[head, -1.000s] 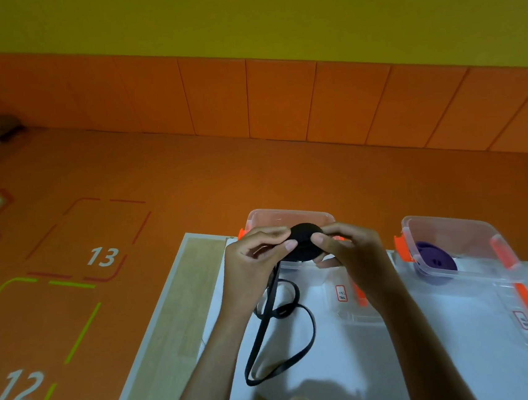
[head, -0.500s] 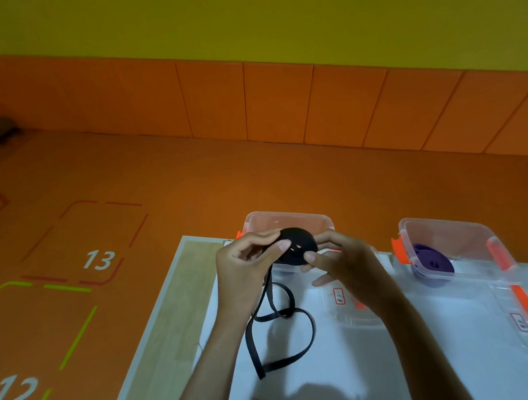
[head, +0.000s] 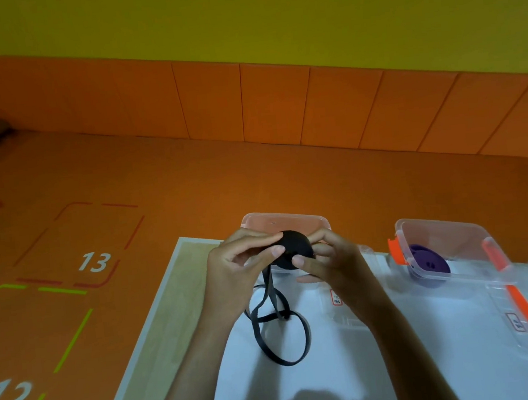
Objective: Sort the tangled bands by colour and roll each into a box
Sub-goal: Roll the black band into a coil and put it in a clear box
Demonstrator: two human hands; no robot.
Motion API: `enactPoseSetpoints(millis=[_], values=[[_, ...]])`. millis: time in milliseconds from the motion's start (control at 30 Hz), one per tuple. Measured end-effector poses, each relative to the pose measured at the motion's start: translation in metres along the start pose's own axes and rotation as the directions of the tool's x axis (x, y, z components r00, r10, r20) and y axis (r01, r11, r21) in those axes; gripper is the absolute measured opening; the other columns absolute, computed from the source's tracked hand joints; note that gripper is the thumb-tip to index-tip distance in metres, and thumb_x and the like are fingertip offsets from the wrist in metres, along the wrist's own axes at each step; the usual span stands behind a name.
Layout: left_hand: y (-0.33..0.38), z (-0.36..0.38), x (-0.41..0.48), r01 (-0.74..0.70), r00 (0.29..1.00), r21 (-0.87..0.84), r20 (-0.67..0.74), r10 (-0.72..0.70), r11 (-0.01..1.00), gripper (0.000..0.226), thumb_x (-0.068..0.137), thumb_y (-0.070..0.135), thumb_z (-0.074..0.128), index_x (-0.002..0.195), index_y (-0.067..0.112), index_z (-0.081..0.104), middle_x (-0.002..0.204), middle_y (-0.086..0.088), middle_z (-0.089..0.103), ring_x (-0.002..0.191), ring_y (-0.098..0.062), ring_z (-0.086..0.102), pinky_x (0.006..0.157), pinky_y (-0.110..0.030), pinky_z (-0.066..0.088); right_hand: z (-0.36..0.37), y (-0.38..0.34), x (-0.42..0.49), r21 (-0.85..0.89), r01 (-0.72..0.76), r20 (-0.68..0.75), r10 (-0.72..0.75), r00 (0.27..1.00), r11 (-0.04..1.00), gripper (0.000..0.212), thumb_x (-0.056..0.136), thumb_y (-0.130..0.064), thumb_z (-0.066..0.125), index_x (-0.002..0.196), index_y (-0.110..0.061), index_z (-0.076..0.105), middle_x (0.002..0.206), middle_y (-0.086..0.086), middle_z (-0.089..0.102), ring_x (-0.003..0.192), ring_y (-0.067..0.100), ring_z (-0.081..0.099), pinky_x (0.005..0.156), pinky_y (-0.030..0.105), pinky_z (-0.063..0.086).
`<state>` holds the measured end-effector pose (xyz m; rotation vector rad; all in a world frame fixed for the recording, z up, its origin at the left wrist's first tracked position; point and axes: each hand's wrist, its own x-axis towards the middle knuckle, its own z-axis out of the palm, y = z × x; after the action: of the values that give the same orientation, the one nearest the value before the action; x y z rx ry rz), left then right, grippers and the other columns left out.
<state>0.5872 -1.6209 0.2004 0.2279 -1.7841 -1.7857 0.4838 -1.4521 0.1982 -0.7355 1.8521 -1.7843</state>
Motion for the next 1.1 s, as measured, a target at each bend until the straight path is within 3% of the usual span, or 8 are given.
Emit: enactPoseSetpoints(millis=[67,200,400,533,633,833,1000,1100], values=[[-0.002,0.0,-0.002,0.021,0.998,0.04,-0.059,-0.019,0.999,0.025,0.078,0.01,0.09,0.099,0.023,0.083,0.096,0.004,0.081,0.091,-0.013,0.076,0.082,-0.021,0.058,-0.001,-0.003,0.001,-0.096,-0.028,0.037,0.032,0.999,0.995,0.022,0.09,-0.022,0.083,0.096,-0.037,0.069,0.103,-0.001,0.081,0.091,0.021,0.08,0.065,0.032,0.065],[-0.006,0.003,-0.003,0.043,0.992,0.035,-0.119,-0.039,0.998,0.019,0.076,0.016,0.093,0.09,0.023,0.083,0.091,0.001,0.082,0.087,-0.019,0.078,0.08,-0.028,0.063,0.001,-0.01,0.0,0.049,-0.056,-0.016,0.057,0.998,0.997,0.022,0.093,-0.032,0.073,0.107,-0.016,0.067,0.1,0.009,0.082,0.083,0.033,0.081,0.063,0.032,0.065],[0.007,-0.008,0.01,0.0,0.998,-0.056,0.069,0.003,0.998,0.032,0.082,0.013,0.084,0.113,0.019,0.083,0.113,0.002,0.079,0.11,-0.015,0.074,0.092,-0.021,0.056,0.003,-0.022,0.004,0.225,0.006,0.012,-0.009,1.0,0.974,0.024,0.096,-0.032,0.076,0.107,-0.014,0.066,0.113,0.021,0.077,0.098,0.041,0.078,0.078,0.042,0.066],[0.015,-0.006,0.013,-0.035,0.999,-0.115,-0.019,0.033,0.993,0.034,0.081,0.007,0.088,0.107,0.028,0.083,0.108,0.001,0.081,0.1,-0.015,0.077,0.084,-0.019,0.059,0.0,-0.029,0.008,0.062,-0.012,0.025,0.011,1.0,0.998,0.016,0.093,-0.032,0.073,0.104,-0.021,0.076,0.111,-0.001,0.079,0.099,0.025,0.078,0.068,0.034,0.065],[0.017,-0.001,0.016,-0.044,0.999,-0.099,-0.03,0.041,0.994,0.028,0.081,0.008,0.089,0.101,0.028,0.084,0.106,0.0,0.082,0.1,-0.016,0.078,0.083,-0.019,0.059,-0.002,-0.032,0.008,0.056,0.005,0.049,-0.007,0.999,0.998,0.024,0.086,-0.034,0.078,0.108,-0.027,0.076,0.111,0.005,0.078,0.088,0.029,0.079,0.065,0.03,0.064],[0.011,-0.011,0.028,-0.092,0.98,0.073,0.184,0.077,0.993,0.024,0.087,0.012,0.085,0.107,0.025,0.085,0.118,0.005,0.078,0.119,-0.019,0.07,0.096,-0.029,0.058,0.005,-0.029,0.01,0.138,-0.046,0.03,0.042,0.999,0.989,0.024,0.088,-0.045,0.073,0.102,-0.026,0.071,0.104,0.014,0.08,0.086,0.04,0.08,0.069,0.037,0.066],[0.014,-0.02,0.032,-0.008,0.938,0.09,0.347,-0.024,0.996,0.038,0.095,0.018,0.078,0.125,0.041,0.076,0.117,0.018,0.074,0.117,-0.002,0.066,0.093,-0.013,0.051,0.007,-0.026,0.009,0.211,-0.017,-0.033,0.024,0.999,0.977,0.027,0.095,-0.046,0.073,0.103,-0.02,0.071,0.11,0.023,0.076,0.086,0.045,0.079,0.068,0.04,0.066],[0.015,-0.019,0.031,-0.027,0.946,0.067,0.324,0.004,0.997,0.04,0.094,0.017,0.078,0.126,0.041,0.076,0.116,0.018,0.075,0.113,-0.003,0.067,0.092,-0.014,0.052,0.004,-0.025,0.008,0.156,0.016,-0.031,-0.012,0.999,0.988,0.027,0.097,-0.049,0.069,0.105,-0.023,0.073,0.114,0.013,0.077,0.092,0.038,0.08,0.062,0.039,0.065]])
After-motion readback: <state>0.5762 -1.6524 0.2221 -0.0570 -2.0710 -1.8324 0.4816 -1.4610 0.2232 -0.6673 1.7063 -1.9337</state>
